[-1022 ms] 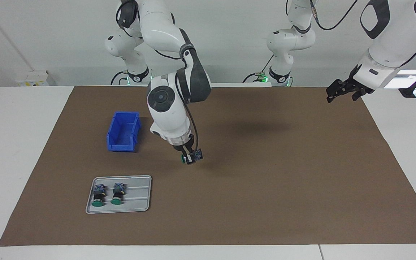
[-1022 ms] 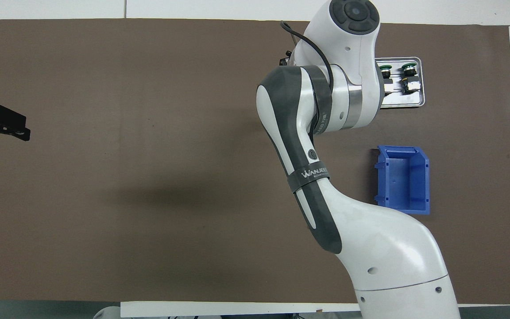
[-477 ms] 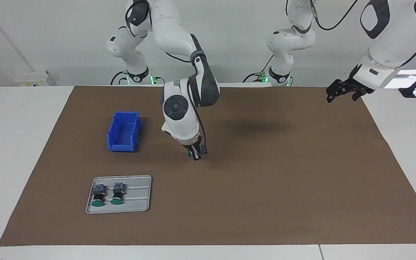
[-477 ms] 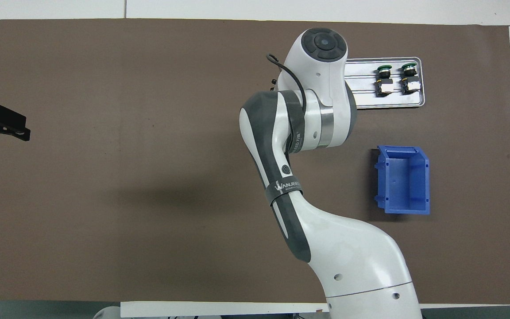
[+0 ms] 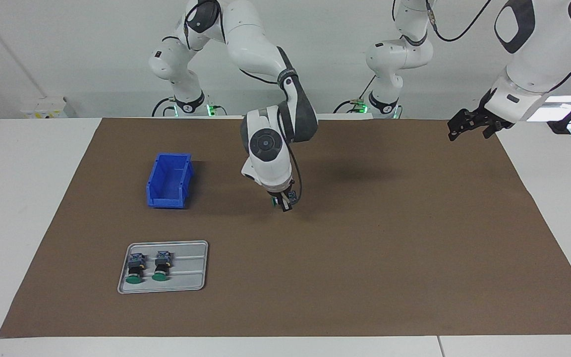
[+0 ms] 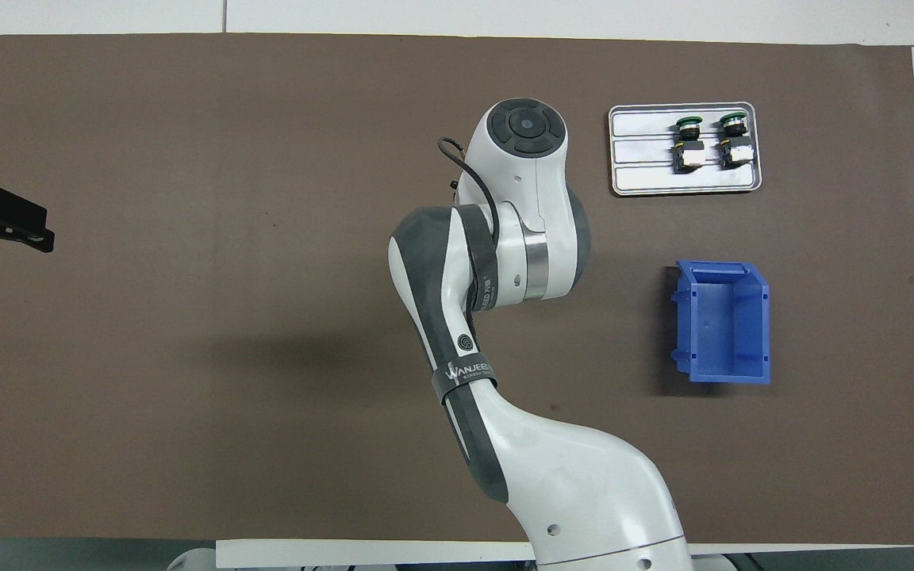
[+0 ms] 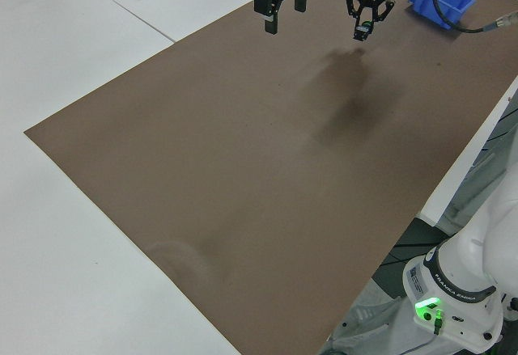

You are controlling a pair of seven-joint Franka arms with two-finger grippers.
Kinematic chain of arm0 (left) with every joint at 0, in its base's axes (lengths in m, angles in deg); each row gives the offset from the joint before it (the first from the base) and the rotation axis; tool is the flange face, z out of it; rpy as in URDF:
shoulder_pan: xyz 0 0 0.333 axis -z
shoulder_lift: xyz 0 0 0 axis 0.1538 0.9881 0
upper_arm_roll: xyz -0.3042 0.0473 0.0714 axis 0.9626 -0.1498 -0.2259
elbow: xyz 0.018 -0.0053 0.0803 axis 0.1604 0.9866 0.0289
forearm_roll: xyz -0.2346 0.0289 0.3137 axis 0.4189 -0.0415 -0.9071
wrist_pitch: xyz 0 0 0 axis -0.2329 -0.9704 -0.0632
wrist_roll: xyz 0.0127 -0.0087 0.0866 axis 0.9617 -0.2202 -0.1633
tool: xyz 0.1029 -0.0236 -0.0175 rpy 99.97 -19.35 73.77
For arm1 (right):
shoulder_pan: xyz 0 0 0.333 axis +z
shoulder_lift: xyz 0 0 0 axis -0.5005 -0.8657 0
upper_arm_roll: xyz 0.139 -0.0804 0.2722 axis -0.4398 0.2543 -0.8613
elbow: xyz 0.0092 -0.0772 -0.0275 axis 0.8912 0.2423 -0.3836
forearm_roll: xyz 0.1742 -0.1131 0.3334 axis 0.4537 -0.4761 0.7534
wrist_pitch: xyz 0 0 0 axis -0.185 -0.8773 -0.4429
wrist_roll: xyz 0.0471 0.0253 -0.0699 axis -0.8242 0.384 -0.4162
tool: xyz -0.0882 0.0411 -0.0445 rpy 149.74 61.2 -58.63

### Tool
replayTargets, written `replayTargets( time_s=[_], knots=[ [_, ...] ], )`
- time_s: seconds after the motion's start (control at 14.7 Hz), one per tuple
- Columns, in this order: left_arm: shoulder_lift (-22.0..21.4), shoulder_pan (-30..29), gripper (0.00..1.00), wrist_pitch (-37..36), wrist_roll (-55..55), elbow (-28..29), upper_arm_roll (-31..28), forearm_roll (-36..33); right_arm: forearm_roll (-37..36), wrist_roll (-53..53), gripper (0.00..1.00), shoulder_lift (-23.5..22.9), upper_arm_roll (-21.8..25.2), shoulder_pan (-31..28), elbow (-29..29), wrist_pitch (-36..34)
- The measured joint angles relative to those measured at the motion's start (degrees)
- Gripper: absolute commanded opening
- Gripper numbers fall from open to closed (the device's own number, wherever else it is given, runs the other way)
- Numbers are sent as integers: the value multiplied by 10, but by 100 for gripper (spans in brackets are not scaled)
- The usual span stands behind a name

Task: Place and press button with both arms
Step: 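Lower the green button onto the table center and open the right gripper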

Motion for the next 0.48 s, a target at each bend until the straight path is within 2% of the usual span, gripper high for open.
replayTargets(
  time_s=[0.27, 0.48],
  knots=[
    [0, 0, 100, 0, 0, 0, 0, 0, 46, -4, 14, -17, 35, 26, 29, 3],
    [0, 1, 100, 0, 0, 0, 0, 0, 51, -18, 17, -22, 46, 48, 48, 5]
  ],
)
